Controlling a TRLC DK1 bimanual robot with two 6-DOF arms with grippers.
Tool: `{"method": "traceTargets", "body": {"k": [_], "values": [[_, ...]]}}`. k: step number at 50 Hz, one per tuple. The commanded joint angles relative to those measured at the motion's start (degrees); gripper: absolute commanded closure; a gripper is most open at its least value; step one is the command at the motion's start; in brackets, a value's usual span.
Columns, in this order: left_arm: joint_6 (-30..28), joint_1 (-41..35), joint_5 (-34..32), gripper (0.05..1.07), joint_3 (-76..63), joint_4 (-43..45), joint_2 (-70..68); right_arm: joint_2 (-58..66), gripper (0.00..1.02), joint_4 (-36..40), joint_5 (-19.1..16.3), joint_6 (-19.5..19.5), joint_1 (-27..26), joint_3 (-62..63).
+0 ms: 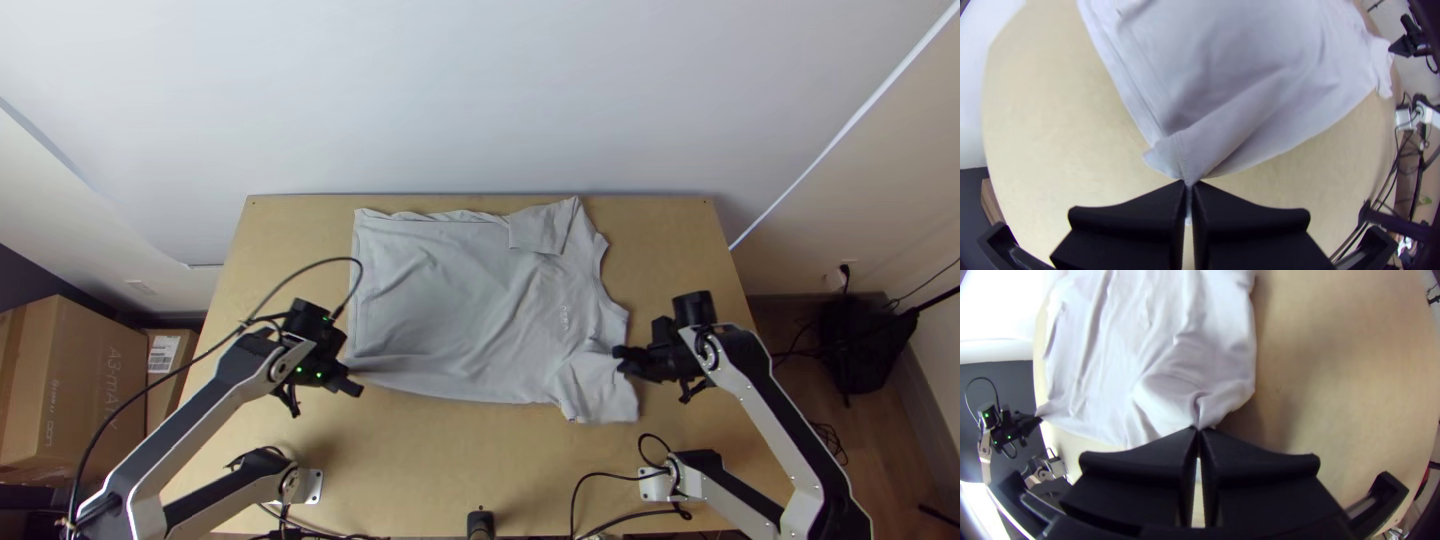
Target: Fold the t-shirt
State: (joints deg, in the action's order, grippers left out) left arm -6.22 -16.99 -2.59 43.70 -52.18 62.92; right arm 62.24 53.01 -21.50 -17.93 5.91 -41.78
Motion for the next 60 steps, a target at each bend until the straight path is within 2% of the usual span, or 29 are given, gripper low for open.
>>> {"method": "traceTargets", "body": {"k": [1, 5, 7, 13, 17, 23, 31, 43, 52, 60], "values": [[-0.5, 2.1, -0.2, 1.05, 3.1, 0.5, -3.8, -0.5, 1.00, -0.7, -0.2, -0.2, -2.6, -4.9], [0.2, 2.4, 0.3, 1.05, 4.2, 3.2, -7.0, -3.1, 1.00, -5.1, -0.3, -0.4, -3.6, -7.3], [1.1, 2.8, 0.7, 1.05, 4.9, 5.9, -8.7, -5.5, 1.00, -11.0, -0.4, -1.6, -3.7, -8.0], [3.0, 5.8, 0.7, 1.05, 9.5, 13.0, -11.9, -9.8, 1.00, -24.1, -0.8, -1.6, -1.9, -11.6], [3.5, 7.8, 0.9, 1.05, 14.0, 17.2, -11.1, -7.9, 1.00, -28.0, -0.7, -1.6, -1.7, -17.0], [6.7, 11.1, 0.9, 1.05, 21.9, 23.3, -9.0, -2.2, 1.00, -30.3, 0.1, -1.7, -1.7, -27.1], [9.8, 15.1, 0.9, 1.05, 34.8, 27.0, -3.1, 5.6, 1.00, -33.2, 2.5, -1.0, -2.0, -41.5], [9.9, 18.0, 2.5, 1.05, 54.0, 28.2, 6.3, 14.1, 1.00, -34.2, 5.8, -0.4, -2.2, -61.0], [9.7, 18.0, 4.4, 1.05, 63.6, 28.9, 8.0, 14.8, 1.00, -34.6, 7.9, -0.5, -1.4, -70.6], [9.6, 18.0, 5.5, 1.05, 69.5, 29.0, 4.9, 10.7, 1.00, -34.8, 9.2, -1.2, -0.9, -77.0]]}}
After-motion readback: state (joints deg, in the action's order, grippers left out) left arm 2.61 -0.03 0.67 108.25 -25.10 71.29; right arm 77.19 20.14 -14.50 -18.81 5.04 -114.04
